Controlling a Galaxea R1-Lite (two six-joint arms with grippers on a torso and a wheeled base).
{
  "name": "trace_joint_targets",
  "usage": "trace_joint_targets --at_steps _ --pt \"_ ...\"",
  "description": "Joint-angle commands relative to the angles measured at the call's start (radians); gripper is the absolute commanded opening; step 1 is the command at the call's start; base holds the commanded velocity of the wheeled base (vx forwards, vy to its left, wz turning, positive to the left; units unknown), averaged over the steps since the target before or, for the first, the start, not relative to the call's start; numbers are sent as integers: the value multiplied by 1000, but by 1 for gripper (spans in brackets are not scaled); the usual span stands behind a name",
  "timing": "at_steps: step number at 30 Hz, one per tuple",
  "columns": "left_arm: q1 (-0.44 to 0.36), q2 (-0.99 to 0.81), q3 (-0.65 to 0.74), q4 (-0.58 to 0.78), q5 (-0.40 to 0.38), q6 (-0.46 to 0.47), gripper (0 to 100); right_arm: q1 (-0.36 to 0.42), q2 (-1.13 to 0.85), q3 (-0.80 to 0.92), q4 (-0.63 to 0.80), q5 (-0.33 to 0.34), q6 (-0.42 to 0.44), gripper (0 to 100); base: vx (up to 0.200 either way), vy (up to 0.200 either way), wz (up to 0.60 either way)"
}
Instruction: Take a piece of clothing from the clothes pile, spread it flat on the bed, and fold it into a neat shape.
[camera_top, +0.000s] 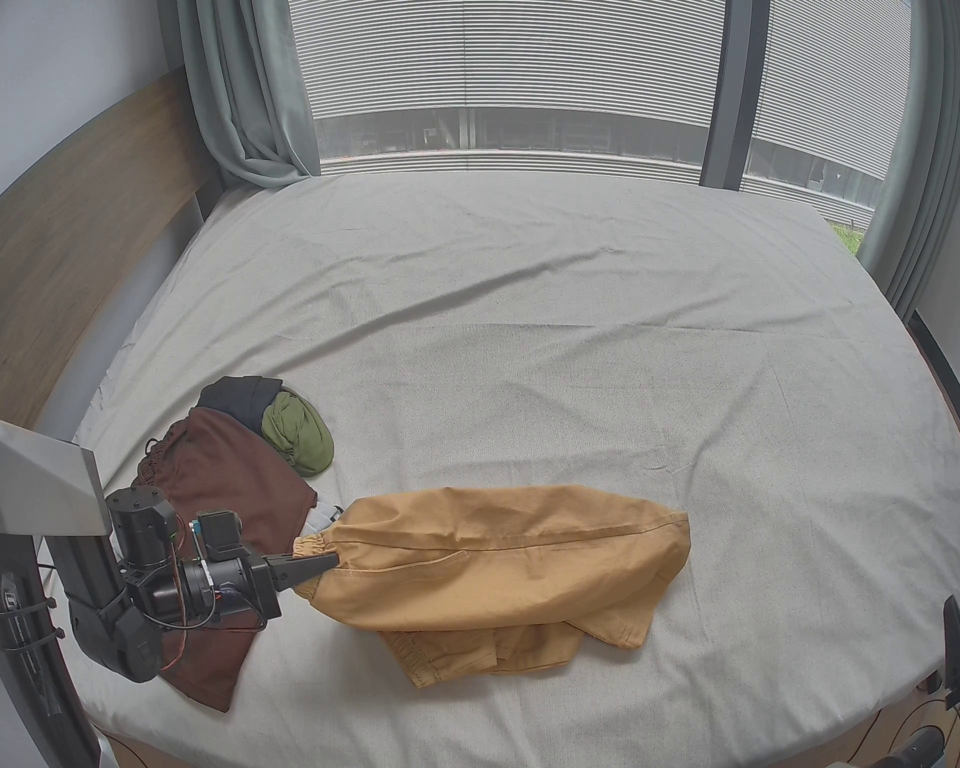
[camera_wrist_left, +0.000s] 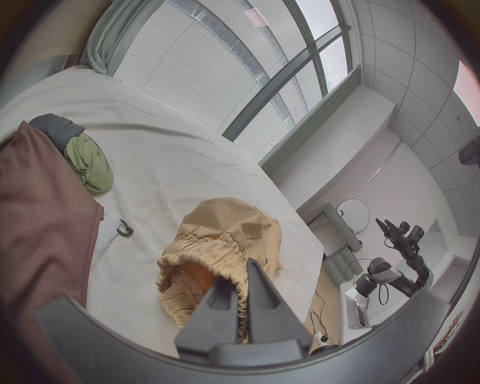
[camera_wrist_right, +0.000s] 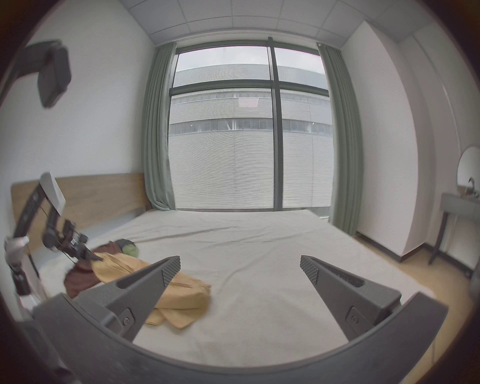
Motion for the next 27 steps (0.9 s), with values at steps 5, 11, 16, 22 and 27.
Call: trace_joint_targets --at_steps 5,11,16,22,27 --pt "2 1 -6 -1 0 1 0 150 442 -194 -16 80 206 100 0 0 0" --pt "8 -4 -7 -1 0 -4 0 153 652 -227 -105 158 203 100 0 0 0" --pt "8 -4 -6 -1 0 -4 0 146 830 -266 -232 267 203 100 0 0 0" --pt "8 -19 -9 -1 0 -4 0 162 1017 -365 -280 321 203 100 0 0 0" --pt "12 -16 -12 -1 0 -4 0 161 1083 -392 -286 355 206 100 0 0 0"
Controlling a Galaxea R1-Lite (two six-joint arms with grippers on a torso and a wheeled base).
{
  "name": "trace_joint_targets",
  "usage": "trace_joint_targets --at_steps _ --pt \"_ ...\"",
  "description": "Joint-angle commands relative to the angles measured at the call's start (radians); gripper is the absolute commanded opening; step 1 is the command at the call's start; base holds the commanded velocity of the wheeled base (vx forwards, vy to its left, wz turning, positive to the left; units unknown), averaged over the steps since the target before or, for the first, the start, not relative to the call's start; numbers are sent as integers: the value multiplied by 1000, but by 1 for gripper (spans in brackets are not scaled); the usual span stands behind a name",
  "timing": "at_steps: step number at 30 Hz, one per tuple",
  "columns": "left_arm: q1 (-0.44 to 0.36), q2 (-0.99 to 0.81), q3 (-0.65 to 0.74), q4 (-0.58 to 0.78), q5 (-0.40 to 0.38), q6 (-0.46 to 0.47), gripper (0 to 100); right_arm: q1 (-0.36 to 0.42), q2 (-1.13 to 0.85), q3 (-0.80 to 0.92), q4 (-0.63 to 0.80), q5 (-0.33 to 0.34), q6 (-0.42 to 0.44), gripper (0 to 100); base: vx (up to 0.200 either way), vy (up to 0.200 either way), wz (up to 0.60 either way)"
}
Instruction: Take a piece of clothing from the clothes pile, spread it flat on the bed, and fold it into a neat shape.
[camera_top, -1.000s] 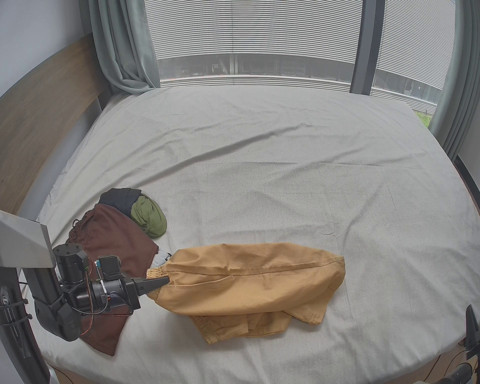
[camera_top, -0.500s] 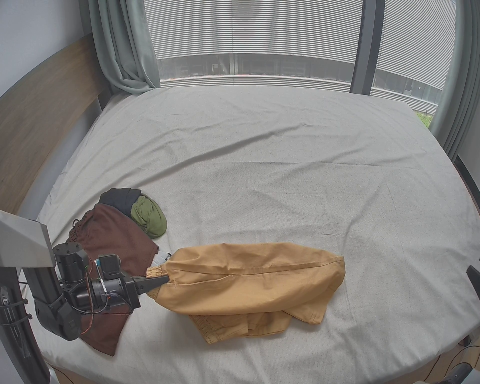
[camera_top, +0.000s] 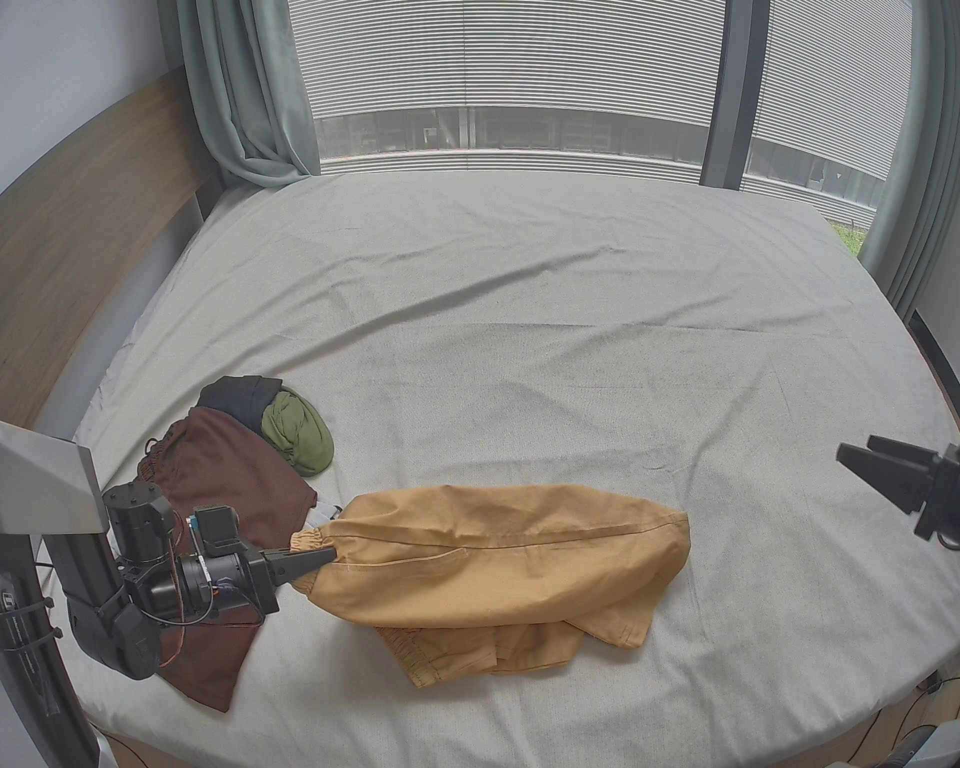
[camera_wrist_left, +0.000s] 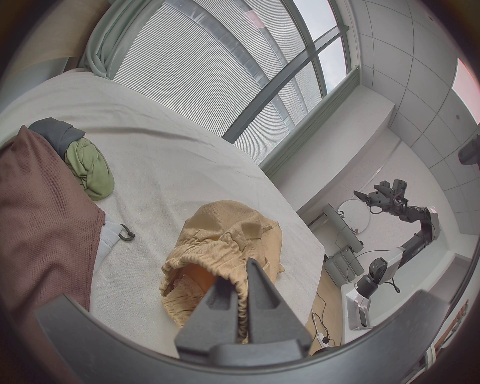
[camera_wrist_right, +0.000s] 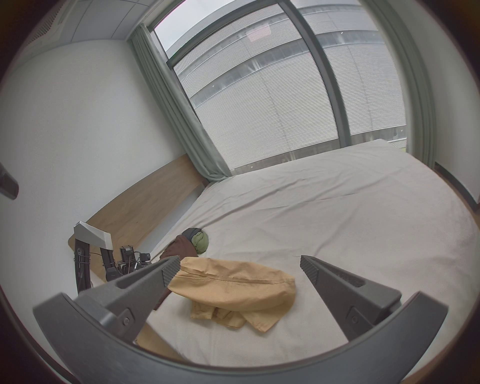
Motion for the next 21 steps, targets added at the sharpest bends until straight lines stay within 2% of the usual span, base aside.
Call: trace_joint_targets --at_steps 1,8,16,21 --pt "5 -6 -2 0 0 -1 0 4 169 -42 -21 29 3 100 0 0 0" --pt "14 -6 -12 0 0 -1 0 7 255 -5 -151 35 9 100 0 0 0" --pt "12 4 -15 0 0 -1 0 6 357 9 -196 57 14 100 0 0 0" --pt "3 1 -10 0 0 -14 0 10 470 58 -343 86 66 100 0 0 0"
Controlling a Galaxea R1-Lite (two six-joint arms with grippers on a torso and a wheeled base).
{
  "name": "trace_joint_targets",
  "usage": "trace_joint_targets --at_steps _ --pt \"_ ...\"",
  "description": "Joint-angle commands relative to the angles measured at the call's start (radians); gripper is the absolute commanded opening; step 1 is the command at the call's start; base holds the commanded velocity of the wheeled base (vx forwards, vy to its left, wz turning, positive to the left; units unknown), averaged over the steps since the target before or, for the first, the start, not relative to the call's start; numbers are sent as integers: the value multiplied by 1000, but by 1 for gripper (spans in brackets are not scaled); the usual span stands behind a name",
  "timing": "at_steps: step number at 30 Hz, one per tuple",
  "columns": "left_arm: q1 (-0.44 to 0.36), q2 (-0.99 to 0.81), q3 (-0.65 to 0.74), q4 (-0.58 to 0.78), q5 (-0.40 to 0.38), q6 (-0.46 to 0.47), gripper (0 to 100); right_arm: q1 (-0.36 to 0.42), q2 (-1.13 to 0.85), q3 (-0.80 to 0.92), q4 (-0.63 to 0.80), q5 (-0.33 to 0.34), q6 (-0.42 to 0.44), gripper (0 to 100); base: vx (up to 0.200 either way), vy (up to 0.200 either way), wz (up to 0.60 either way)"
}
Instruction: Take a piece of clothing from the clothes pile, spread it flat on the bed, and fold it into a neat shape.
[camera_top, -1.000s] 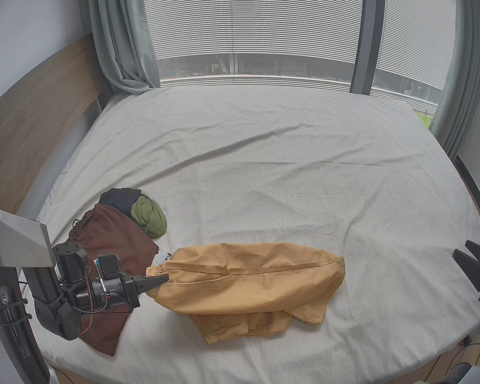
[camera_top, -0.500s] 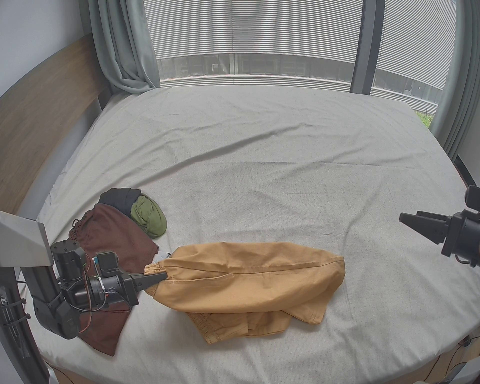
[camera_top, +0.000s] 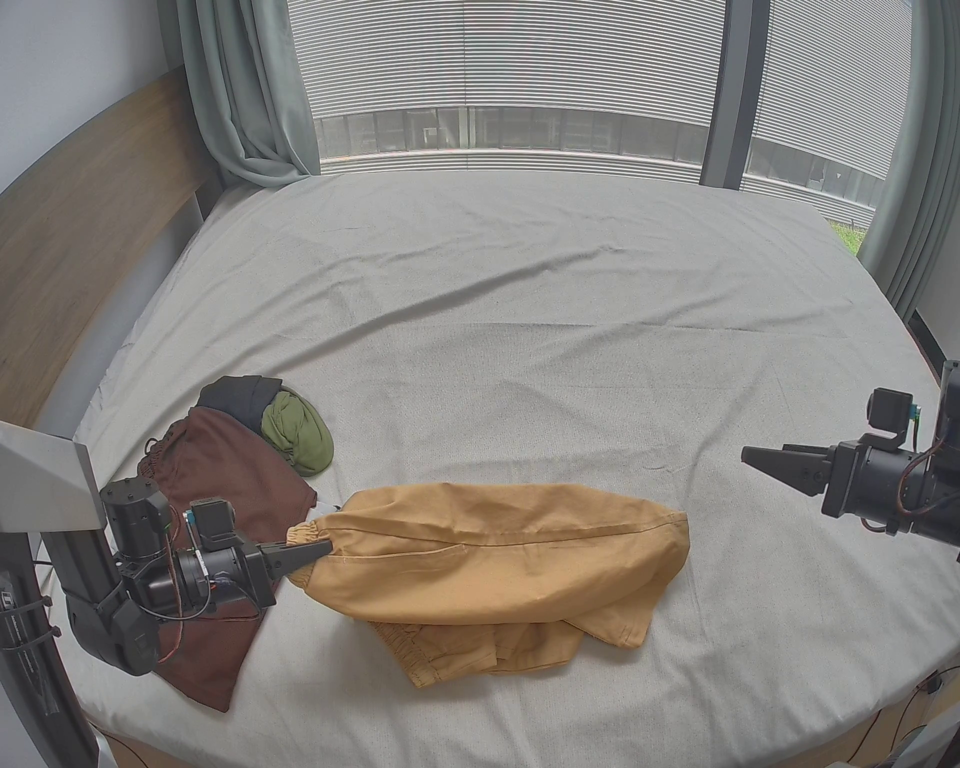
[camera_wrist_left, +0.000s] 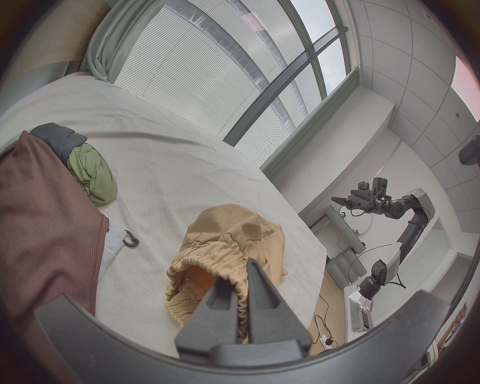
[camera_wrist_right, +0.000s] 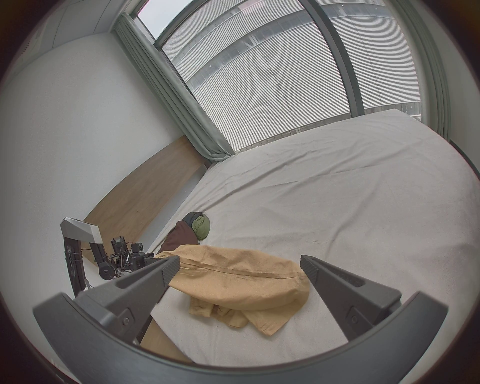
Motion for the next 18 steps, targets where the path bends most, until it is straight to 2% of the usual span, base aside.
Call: trace_joint_targets --at_steps 1,5,14,18 --pt "-7 -4 6 0 0 -16 0 7 121 48 -112 25 54 100 0 0 0" --pt "-21 4 -8 1 0 -41 0 -1 135 62 -152 59 88 100 0 0 0" --pt "-17 2 -40 0 0 -73 0 -16 238 62 -156 67 88 100 0 0 0" --pt "-17 5 -43 0 0 -79 0 -22 293 63 -201 65 88 100 0 0 0"
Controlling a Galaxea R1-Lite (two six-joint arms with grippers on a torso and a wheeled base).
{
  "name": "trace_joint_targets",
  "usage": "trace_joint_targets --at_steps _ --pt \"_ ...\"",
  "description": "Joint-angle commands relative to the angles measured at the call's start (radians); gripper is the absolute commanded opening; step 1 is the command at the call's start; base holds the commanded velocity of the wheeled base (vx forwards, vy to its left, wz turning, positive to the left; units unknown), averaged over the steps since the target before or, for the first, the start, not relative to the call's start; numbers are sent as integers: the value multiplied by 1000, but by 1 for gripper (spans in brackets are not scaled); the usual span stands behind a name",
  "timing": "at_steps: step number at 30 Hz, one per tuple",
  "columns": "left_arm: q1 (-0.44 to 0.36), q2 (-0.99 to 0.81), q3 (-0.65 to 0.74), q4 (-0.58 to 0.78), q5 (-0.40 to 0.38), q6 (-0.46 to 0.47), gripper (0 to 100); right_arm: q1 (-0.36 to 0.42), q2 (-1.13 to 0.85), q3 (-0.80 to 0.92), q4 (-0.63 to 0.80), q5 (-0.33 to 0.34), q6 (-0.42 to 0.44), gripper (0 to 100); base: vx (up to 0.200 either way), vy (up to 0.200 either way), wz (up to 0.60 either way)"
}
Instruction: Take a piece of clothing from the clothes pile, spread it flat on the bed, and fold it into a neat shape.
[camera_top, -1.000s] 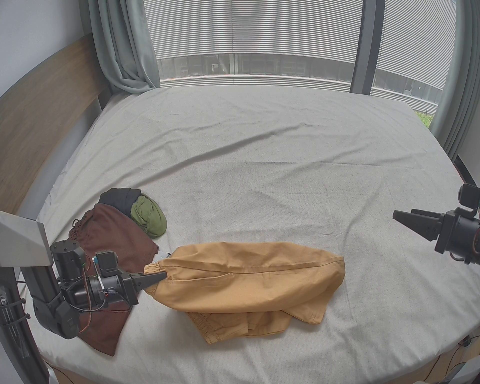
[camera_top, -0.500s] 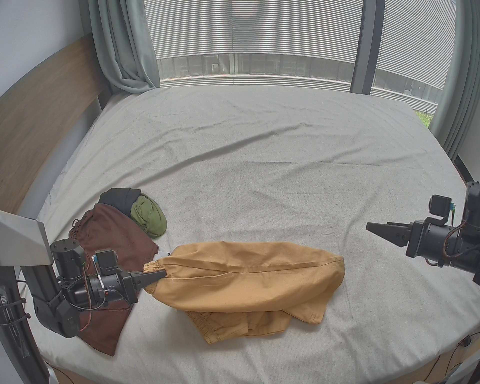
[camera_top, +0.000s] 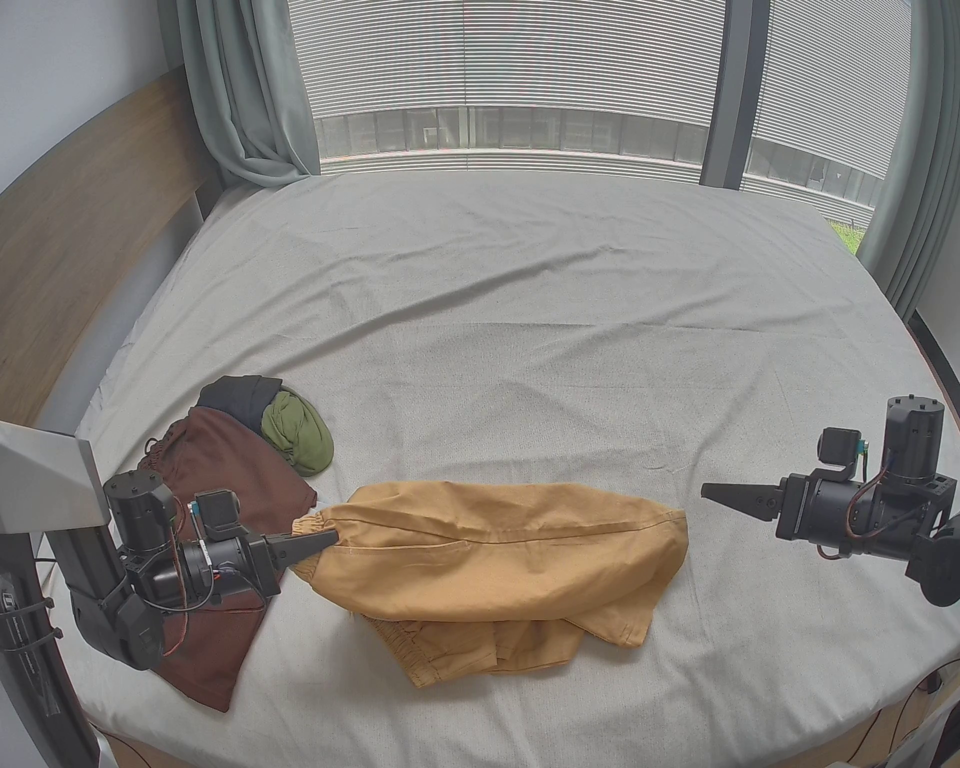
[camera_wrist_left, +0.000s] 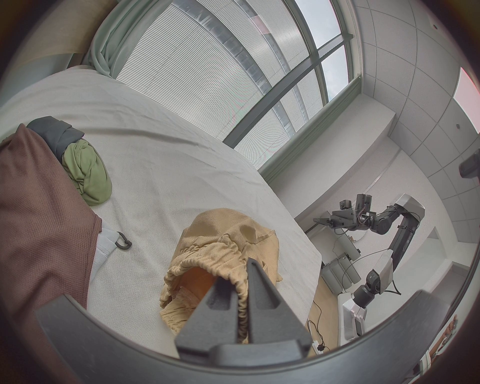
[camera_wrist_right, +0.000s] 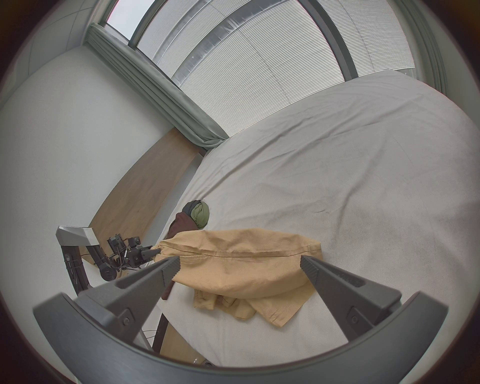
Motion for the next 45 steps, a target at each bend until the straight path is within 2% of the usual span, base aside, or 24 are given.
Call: trace_joint_targets --at_steps 1,2,4,13,26,32,45 --pt "0 4 -5 -1 0 -5 0 -7 70 1 -26 -1 -1 100 0 0 0" --pt "-1 4 -11 -1 0 -4 0 -10 131 3 -88 -6 0 100 0 0 0" --pt "-1 4 -11 -1 0 -4 0 -17 169 1 -121 -6 2 100 0 0 0" --pt "-1 1 -17 -1 0 -4 0 -47 291 -10 -223 -4 0 100 0 0 0" --pt "0 10 -34 -1 0 -4 0 -82 432 -30 -315 7 5 100 0 0 0" --pt "0 11 -40 -1 2 -5 0 -80 472 -48 -344 23 71 100 0 0 0" --pt "9 25 -63 -1 5 -17 0 -82 580 -54 -414 34 74 100 0 0 0"
